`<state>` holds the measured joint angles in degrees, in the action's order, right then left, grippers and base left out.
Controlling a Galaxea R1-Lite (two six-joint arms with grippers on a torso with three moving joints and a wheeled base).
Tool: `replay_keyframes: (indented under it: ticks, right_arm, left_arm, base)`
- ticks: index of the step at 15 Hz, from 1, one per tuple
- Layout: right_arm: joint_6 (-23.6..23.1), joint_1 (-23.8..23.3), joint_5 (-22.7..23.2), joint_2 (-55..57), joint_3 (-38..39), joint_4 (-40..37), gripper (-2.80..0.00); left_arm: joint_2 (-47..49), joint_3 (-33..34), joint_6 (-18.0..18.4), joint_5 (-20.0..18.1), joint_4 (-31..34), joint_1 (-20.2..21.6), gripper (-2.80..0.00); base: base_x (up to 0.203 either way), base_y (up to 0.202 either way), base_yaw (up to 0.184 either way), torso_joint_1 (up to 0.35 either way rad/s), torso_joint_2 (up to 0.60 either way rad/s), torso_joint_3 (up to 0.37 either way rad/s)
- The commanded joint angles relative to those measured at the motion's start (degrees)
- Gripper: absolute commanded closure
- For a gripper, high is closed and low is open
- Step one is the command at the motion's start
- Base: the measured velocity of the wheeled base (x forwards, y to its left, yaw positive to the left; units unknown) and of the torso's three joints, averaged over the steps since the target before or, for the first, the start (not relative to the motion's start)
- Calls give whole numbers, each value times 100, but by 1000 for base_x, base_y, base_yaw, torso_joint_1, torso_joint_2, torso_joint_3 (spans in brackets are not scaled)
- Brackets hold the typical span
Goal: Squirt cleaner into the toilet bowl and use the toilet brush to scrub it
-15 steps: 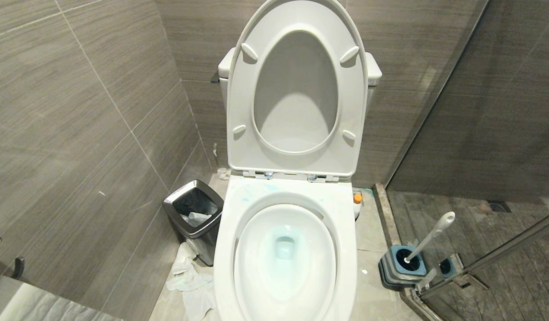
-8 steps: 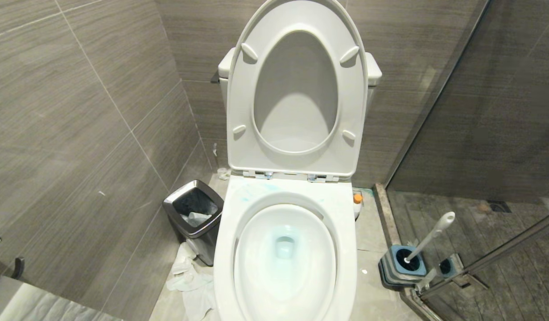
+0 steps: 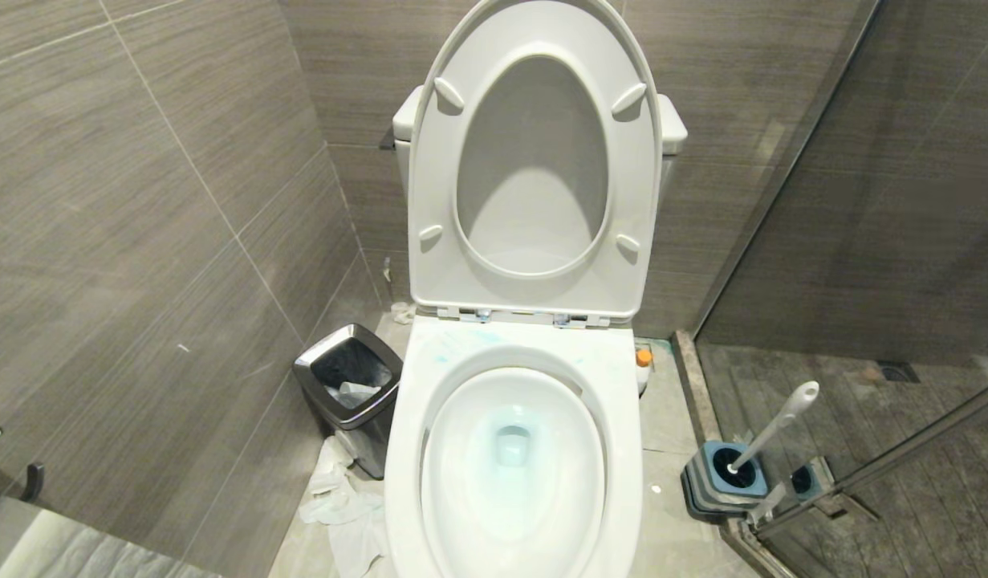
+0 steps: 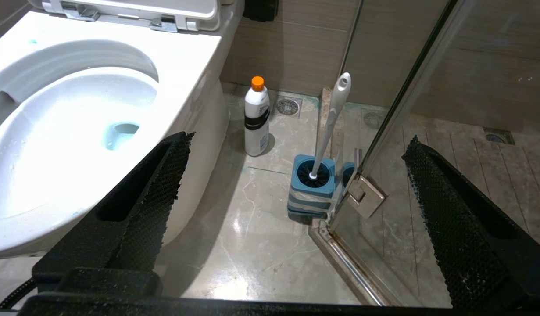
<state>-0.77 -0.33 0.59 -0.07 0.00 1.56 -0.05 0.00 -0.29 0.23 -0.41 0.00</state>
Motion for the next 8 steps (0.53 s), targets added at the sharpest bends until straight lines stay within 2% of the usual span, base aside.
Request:
replay_keyframes:
  ticks: [1,8]
  right_arm:
    - [-2,-2,2,-1,62,2,-280]
    - [-2,-2,2,-1,62,2,-280]
  left_arm:
    - [5,36,-6,3,-2,0,0]
    - [5,42,-3,3,-2,0,0]
  base:
    - [0,0,0,0,0,0]
    - [0,0,0,0,0,0]
